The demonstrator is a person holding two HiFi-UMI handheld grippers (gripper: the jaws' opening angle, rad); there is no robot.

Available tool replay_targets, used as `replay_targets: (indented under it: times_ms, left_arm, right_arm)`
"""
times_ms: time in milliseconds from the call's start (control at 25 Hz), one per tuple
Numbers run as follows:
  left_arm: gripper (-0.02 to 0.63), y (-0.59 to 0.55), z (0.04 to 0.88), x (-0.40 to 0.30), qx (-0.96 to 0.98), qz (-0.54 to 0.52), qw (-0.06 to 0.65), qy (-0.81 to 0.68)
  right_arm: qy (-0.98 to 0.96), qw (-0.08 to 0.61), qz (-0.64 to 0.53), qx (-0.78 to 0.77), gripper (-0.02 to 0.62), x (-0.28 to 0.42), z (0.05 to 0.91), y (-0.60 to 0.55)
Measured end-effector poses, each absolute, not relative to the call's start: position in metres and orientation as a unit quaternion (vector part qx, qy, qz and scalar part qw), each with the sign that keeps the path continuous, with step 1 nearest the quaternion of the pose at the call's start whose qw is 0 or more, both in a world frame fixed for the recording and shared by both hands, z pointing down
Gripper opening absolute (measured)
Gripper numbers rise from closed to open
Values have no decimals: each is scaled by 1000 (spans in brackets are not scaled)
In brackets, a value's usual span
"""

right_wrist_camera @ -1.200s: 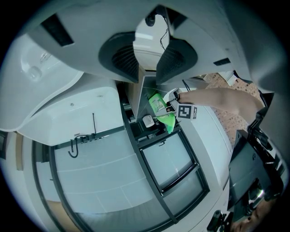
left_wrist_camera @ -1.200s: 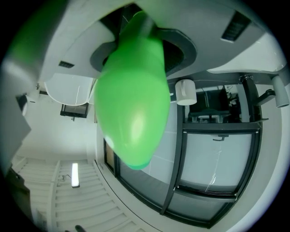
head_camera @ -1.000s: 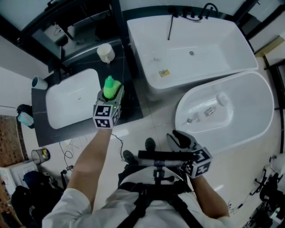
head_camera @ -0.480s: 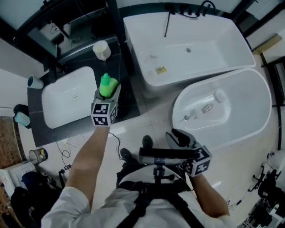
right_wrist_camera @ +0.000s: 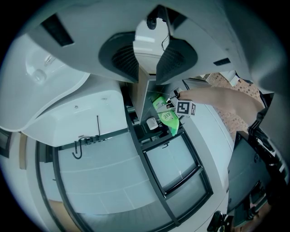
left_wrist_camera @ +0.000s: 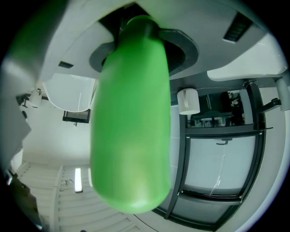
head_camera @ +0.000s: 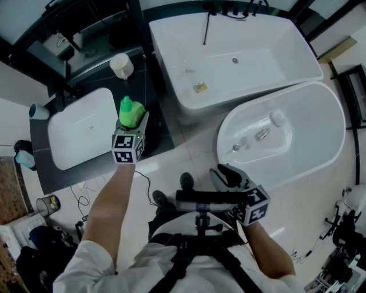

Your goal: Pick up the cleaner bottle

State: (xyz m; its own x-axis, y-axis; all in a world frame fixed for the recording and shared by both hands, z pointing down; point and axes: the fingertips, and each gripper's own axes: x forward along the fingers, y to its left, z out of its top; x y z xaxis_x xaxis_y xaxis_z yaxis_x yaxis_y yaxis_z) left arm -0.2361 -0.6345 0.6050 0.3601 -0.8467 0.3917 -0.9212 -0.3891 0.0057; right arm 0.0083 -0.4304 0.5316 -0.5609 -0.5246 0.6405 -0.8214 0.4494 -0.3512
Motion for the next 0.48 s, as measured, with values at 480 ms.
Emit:
replay_targets:
  times_ms: [480]
  left_arm:
    - [190,-637,610,-233,817,156,119,-542]
  right_arm:
    - [-815,232,334,412,126,10,536,-427]
